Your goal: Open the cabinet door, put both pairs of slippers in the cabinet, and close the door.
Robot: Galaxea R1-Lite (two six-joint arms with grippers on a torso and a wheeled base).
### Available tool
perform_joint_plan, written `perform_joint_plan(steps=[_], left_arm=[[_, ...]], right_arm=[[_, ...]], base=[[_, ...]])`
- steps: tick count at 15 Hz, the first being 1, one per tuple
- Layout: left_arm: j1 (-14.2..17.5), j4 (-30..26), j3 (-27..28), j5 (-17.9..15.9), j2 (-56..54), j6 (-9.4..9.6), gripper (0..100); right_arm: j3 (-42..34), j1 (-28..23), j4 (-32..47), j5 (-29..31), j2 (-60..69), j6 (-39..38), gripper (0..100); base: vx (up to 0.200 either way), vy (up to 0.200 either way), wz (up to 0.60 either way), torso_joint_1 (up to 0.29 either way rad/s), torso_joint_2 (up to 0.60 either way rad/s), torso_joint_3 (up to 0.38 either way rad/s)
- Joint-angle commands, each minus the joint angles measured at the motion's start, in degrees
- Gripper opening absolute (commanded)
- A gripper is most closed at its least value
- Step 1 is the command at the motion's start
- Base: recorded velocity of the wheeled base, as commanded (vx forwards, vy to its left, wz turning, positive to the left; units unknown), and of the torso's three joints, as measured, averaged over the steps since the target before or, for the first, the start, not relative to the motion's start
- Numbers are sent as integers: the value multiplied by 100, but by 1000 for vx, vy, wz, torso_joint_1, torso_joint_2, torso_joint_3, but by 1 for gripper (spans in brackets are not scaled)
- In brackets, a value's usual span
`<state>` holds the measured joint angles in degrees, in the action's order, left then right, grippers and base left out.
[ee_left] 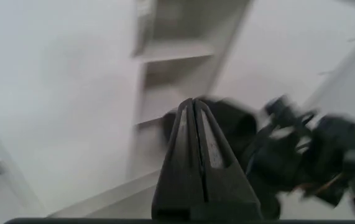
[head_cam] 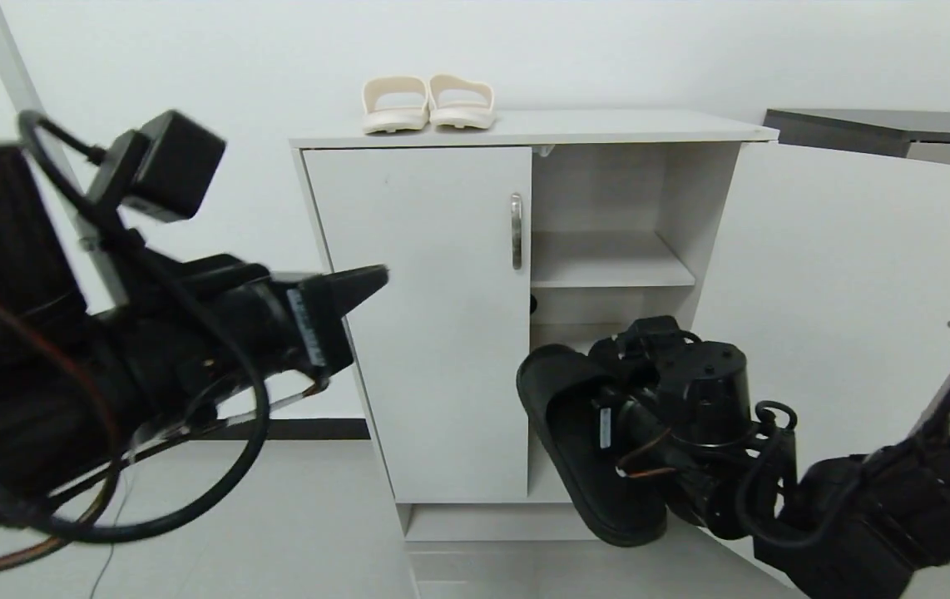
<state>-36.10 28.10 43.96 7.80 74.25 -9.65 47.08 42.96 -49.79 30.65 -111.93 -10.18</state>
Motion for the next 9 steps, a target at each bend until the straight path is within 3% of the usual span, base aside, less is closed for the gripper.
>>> perform_joint_plan(steps=[1, 2, 3, 4, 7, 9], left_arm=[[613, -33, -959, 714, -1132, 324, 0], [1070, -41, -1205, 837, -1405, 324, 0], [1861, -33, -1953, 1303, -1985, 341, 0], [2247, -33, -2427, 1479, -2424, 403, 0], [3618, -244, -3622, 1505, -4121, 570, 0], [4075, -806, -4396, 1408, -5404, 860, 0]], right_arm=[[539, -156, -5, 407, -725, -46, 0], [636, -209, -14, 512, -804, -63, 0], [688, -297, -14, 530, -874, -107, 0], [688, -323, -22, 539, -909, -116, 0], [671, -332, -31, 539, -953, -116, 0], [627, -341, -40, 539, -944, -125, 0]], base=[[0, 0, 0, 0, 0, 0], [0, 0, 0, 0, 0, 0], [0, 0, 0, 0, 0, 0], [0, 0, 0, 0, 0, 0], [0, 0, 0, 0, 0, 0], [0, 0, 0, 0, 0, 0]])
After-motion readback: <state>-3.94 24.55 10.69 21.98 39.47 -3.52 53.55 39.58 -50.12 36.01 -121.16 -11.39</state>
